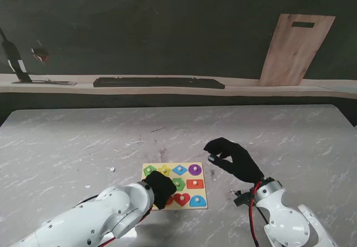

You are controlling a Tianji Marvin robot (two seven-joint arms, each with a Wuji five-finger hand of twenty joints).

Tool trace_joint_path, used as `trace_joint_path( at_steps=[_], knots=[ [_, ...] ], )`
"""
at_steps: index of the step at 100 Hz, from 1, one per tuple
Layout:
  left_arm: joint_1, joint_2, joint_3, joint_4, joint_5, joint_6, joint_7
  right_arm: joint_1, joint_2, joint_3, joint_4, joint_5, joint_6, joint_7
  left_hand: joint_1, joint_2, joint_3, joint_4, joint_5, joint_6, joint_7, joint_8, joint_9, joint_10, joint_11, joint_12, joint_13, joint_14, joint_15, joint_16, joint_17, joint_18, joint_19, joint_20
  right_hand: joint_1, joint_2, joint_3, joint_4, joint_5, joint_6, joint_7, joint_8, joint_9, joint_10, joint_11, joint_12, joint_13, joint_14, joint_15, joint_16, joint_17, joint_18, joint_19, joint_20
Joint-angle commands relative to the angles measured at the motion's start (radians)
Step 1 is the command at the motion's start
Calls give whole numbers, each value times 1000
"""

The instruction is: Fit puzzle pieces into a puzzle board

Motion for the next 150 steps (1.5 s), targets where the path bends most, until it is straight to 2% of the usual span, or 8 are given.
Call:
trace_joint_path(
  at_steps=[1,61,73,81,99,121,133,150],
  knots=[
    [-2,4,4,-1,-5,-3,-13,-6,0,-3,-3,-2,-1,0,13,17,58,74,-2,-84,36,25,-8,26,31,24,-1,-69,29,18,-8,-31,37,9,2,19,-20,10,0,-10,11,7,14,-9,7,5,7,-12,17,6,-14,-10,18,8],
    [-42,5,44,17,-25,3,-25,-5,0,-4,-4,0,3,4,13,55,-36,62,-5,-39,27,9,-12,14,52,10,2,-75,37,30,-6,-32,42,23,3,20,-20,10,2,-6,12,7,14,-9,7,5,6,-13,16,6,-14,-10,18,8],
    [-40,6,44,13,-19,8,-34,-4,1,-5,-3,1,2,5,69,35,-231,-26,-18,-38,43,-8,-21,11,51,-13,-4,-71,28,28,-10,-34,38,24,3,20,-20,10,2,-8,11,7,15,-9,8,5,8,-14,17,6,-14,-10,18,8],
    [-26,6,32,8,14,8,-29,-4,1,-6,-3,1,2,6,52,39,-358,-39,-24,-26,33,0,-30,8,50,-16,-11,-73,23,28,-13,-34,34,23,3,19,-20,10,2,-8,11,7,14,-9,8,5,7,-13,17,6,-14,-10,18,8],
    [7,3,8,3,64,27,-5,-5,1,-7,-4,1,0,7,-86,149,-475,47,-20,35,-94,141,-59,7,40,-14,-31,-74,7,31,-27,-35,19,23,3,20,-20,10,3,-7,11,7,15,-9,8,5,8,-13,17,6,-14,-9,18,8],
    [49,-3,-32,4,75,41,49,-6,2,-9,-4,-3,-4,7,-156,187,-610,39,-66,56,-204,105,-84,2,29,-18,-53,-62,-12,28,-46,-32,4,25,2,19,-21,10,2,-7,12,8,15,-9,7,5,9,-14,17,6,-13,-10,19,8],
    [79,-10,-67,12,75,37,122,-5,2,-12,-2,-4,-4,8,-37,301,-1007,68,-93,61,-264,73,-121,15,-1,-21,-82,-37,-49,34,-73,-21,-27,40,3,20,-20,10,3,-7,12,8,16,-10,8,5,8,-13,17,6,-14,-9,18,8],
    [116,-21,-128,24,59,23,224,0,3,-18,3,-14,-4,8,-63,362,-1032,70,-201,71,-457,-14,-316,63,-186,-104,-232,34,-178,38,-222,7,-139,34,2,20,-20,10,1,-9,12,8,15,-10,7,5,8,-13,17,6,-13,-10,18,8]
  ],
)
